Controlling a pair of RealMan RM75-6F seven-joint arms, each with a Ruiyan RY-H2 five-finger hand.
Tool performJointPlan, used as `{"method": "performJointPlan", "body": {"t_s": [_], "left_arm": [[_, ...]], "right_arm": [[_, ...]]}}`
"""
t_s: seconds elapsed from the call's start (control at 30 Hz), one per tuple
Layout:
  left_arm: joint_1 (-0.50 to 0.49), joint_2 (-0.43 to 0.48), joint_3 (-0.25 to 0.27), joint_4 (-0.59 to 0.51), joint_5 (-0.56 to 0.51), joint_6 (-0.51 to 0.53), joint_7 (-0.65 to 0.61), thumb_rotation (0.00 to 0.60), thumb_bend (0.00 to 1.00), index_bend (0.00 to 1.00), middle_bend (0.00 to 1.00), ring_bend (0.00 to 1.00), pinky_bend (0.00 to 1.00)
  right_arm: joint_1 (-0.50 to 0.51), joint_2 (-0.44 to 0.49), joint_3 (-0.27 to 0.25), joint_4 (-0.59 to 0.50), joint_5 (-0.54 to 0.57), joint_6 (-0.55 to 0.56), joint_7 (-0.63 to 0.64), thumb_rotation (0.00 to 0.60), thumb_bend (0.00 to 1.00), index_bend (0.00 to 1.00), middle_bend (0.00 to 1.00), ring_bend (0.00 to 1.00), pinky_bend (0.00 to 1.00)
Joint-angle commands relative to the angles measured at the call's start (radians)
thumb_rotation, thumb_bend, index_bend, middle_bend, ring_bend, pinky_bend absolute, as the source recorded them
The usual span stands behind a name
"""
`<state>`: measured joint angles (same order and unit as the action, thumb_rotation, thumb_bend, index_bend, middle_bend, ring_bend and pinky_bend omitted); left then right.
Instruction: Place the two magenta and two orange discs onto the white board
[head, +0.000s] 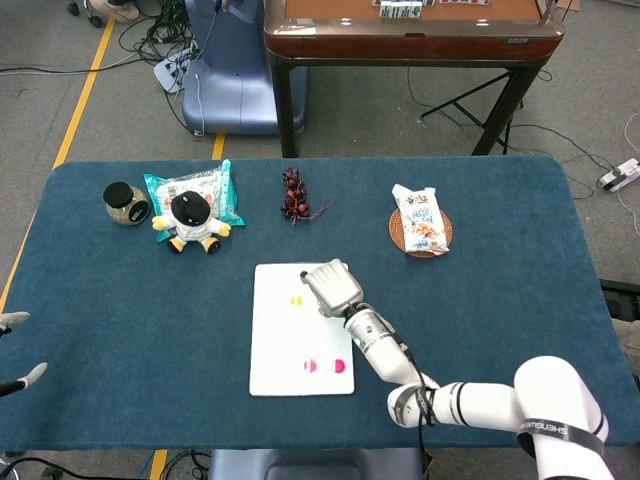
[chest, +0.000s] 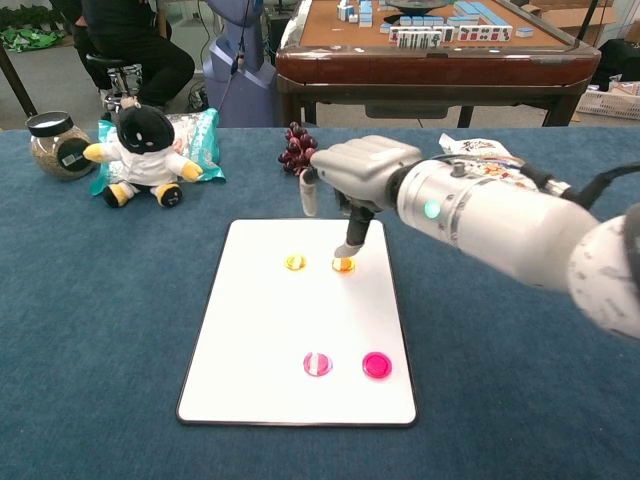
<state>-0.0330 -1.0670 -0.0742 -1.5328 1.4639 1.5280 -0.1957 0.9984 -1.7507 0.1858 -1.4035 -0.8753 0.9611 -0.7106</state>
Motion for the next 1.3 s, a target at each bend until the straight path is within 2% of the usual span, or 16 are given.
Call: {"method": "performJointPlan", "body": {"t_s": [0.03, 0.17, 0.27, 0.37, 0.53, 0.63, 0.73, 0.93, 1.07, 1.3], "left_arm": [[-0.003, -0.004, 0.002, 0.000, 0.009, 0.002, 0.007, 0.600, 0.05, 0.33, 0.31, 0.34, 0.52], [-0.010, -0.005, 0.010, -0.002, 0.034, 0.001, 0.003, 0.600, 0.05, 0.33, 0.32, 0.34, 0.52], [-0.012, -0.004, 0.016, -0.002, 0.053, 0.006, -0.005, 0.600, 0.05, 0.33, 0.33, 0.34, 0.52], [-0.014, -0.004, 0.021, -0.003, 0.068, 0.011, -0.004, 0.600, 0.05, 0.33, 0.33, 0.34, 0.52], [-0.016, -0.012, 0.031, -0.012, 0.096, 0.023, 0.027, 0.600, 0.05, 0.33, 0.34, 0.34, 0.52], [-0.018, -0.020, 0.037, -0.017, 0.112, 0.027, 0.051, 0.600, 0.05, 0.33, 0.34, 0.34, 0.52], [-0.018, -0.030, 0.042, -0.021, 0.129, 0.037, 0.078, 0.600, 0.05, 0.33, 0.34, 0.34, 0.52], [-0.017, -0.039, 0.046, -0.022, 0.136, 0.045, 0.099, 0.600, 0.05, 0.33, 0.34, 0.34, 0.52], [-0.017, -0.040, 0.043, -0.022, 0.125, 0.045, 0.098, 0.600, 0.05, 0.33, 0.34, 0.34, 0.52], [-0.024, -0.041, 0.039, -0.024, 0.125, 0.043, 0.097, 0.600, 0.05, 0.34, 0.34, 0.34, 0.52]], "right_arm": [[-0.081, 0.160, -0.064, -0.193, -0.010, 0.123, -0.092, 0.600, 0.13, 0.41, 0.96, 0.95, 1.00], [-0.158, 0.284, -0.119, -0.307, -0.064, 0.212, -0.090, 0.600, 0.13, 0.41, 0.86, 0.88, 0.97], [-0.221, 0.358, -0.171, -0.329, -0.131, 0.242, -0.024, 0.600, 0.13, 0.41, 0.79, 0.83, 0.93], [-0.290, 0.410, -0.218, -0.312, -0.204, 0.288, 0.046, 0.600, 0.14, 0.41, 0.71, 0.74, 0.85], [-0.419, 0.452, -0.278, -0.263, -0.319, 0.419, 0.136, 0.600, 0.13, 0.41, 0.60, 0.58, 0.61], [-0.489, 0.463, -0.300, -0.241, -0.385, 0.505, 0.182, 0.600, 0.13, 0.41, 0.58, 0.54, 0.52], [-0.570, 0.474, -0.321, -0.220, -0.441, 0.595, 0.221, 0.600, 0.14, 0.41, 0.57, 0.52, 0.48], [-0.692, 0.485, -0.324, -0.190, -0.468, 0.680, 0.331, 0.600, 0.14, 0.41, 0.56, 0.52, 0.48], [-0.743, 0.490, -0.301, -0.152, -0.456, 0.689, 0.429, 0.600, 0.14, 0.41, 0.56, 0.52, 0.48], [-0.780, 0.526, -0.255, -0.133, -0.478, 0.689, 0.516, 0.600, 0.14, 0.42, 0.56, 0.51, 0.48]]}}
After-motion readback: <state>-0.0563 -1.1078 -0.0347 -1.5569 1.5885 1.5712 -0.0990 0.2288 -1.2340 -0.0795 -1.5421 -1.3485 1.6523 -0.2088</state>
